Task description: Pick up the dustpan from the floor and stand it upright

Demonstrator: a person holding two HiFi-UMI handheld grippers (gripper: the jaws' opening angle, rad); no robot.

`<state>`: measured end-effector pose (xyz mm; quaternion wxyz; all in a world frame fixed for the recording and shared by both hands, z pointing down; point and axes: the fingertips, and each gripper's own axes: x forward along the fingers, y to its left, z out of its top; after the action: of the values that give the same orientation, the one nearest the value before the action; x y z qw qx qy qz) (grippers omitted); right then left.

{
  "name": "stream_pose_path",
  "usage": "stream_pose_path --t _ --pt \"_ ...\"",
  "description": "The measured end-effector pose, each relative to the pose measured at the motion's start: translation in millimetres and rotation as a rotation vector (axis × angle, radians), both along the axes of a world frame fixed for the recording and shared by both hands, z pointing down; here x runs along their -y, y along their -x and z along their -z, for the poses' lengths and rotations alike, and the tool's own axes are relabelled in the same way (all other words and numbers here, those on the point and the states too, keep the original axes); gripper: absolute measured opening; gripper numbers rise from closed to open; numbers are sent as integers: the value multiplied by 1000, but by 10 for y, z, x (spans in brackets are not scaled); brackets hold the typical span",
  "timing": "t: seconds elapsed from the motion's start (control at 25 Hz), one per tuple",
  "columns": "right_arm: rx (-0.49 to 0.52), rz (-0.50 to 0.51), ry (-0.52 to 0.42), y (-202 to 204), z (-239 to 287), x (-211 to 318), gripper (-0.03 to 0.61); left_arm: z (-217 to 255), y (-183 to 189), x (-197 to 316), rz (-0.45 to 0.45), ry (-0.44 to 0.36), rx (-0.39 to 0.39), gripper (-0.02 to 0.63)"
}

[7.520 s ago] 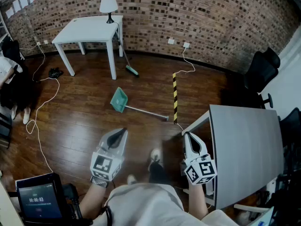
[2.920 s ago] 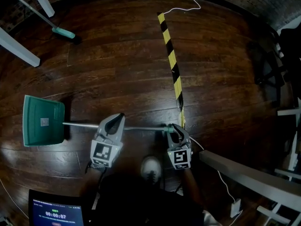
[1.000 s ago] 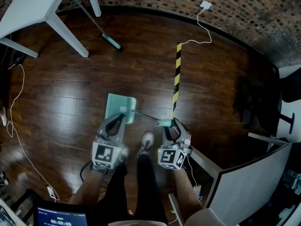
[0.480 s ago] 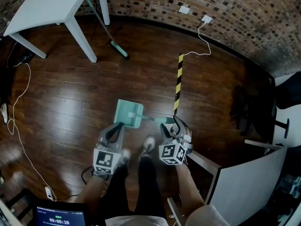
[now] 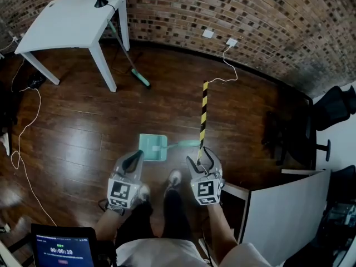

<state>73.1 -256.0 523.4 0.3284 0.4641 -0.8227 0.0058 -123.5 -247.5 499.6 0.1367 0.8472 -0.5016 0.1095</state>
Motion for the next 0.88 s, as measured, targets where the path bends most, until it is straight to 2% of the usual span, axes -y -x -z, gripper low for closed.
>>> stream_pose_path --t 0.08,0.24,0.4,0.48,0.6,0.68,0.8,0.88 --pt "76 -26 -24 107 386 -138 290 271 66 -51 0 -24 -28 5" --pt "187 -59 -105 246 1122 -394 225 937 96 -142 -43 -109 -49 3" --pt "193 35 -156 387 1552 -571 191 1500 164 -227 -60 -212 -52 2" --pt "178 22 -215 304 1753 -655 146 1711 116 -332 -89 -253 -50 2" --pt "170 -14 -268 194 2024 -773 16 1999 64 -462 -100 -282 -57 2" --pt "190 4 -298 226 2191 -840 14 2125 39 -525 -94 -298 -40 2" --pt "298 -19 -304 193 2388 -925 14 2243 -92 -626 -98 -315 -28 2" --pt "430 -66 -264 110 2464 -953 14 2323 -212 -670 -104 -317 -46 2"
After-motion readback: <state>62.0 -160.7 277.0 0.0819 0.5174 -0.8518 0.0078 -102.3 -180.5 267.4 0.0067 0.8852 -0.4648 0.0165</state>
